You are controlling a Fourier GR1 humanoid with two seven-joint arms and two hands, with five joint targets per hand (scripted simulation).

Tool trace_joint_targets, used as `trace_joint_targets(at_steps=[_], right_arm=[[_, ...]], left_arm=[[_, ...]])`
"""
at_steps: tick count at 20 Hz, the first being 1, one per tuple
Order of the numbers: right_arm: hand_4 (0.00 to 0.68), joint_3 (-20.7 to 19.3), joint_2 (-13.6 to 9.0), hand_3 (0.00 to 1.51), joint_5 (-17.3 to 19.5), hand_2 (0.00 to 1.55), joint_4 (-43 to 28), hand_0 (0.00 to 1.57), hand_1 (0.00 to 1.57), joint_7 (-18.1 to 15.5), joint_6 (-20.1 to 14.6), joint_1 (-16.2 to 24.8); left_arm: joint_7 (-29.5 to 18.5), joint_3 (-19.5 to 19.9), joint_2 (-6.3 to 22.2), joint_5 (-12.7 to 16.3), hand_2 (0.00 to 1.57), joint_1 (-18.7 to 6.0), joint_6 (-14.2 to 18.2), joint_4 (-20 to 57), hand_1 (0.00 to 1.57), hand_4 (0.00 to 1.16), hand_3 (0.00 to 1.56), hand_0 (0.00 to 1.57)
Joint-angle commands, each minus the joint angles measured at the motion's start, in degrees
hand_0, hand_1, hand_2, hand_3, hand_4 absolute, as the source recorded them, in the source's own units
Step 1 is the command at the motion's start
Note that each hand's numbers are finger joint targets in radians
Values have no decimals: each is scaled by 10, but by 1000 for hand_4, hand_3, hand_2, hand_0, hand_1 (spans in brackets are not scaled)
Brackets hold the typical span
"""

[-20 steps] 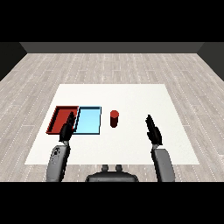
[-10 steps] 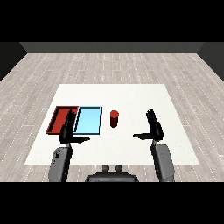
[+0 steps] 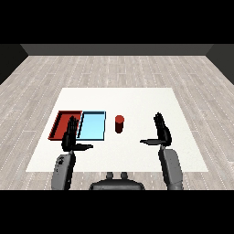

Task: Pick the red can and put it in the red box

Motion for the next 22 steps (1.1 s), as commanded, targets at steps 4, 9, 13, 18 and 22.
trace_joint_targets(at_steps=[4,9,13,18,22], right_arm=[[0,-1,8,0,-9,0,-9,0,0,-12,2,18],[0,-9,10,0,-11,0,76,0,0,25,-9,-89],[0,19,22,0,24,0,70,0,0,13,-29,-67],[0,6,12,0,-1,0,95,0,0,30,-12,-89],[0,36,47,0,2,0,146,0,0,29,-63,-145]], left_arm=[[9,4,0,20,0,4,-16,-15,0,0,0,0],[-16,11,-1,10,0,-12,-9,16,0,0,0,0],[-39,7,-9,-1,0,-3,-2,28,0,0,0,0],[-19,17,2,22,0,6,-20,-1,0,0,0,0],[27,20,1,35,0,-9,-7,-35,0,0,0,0]])
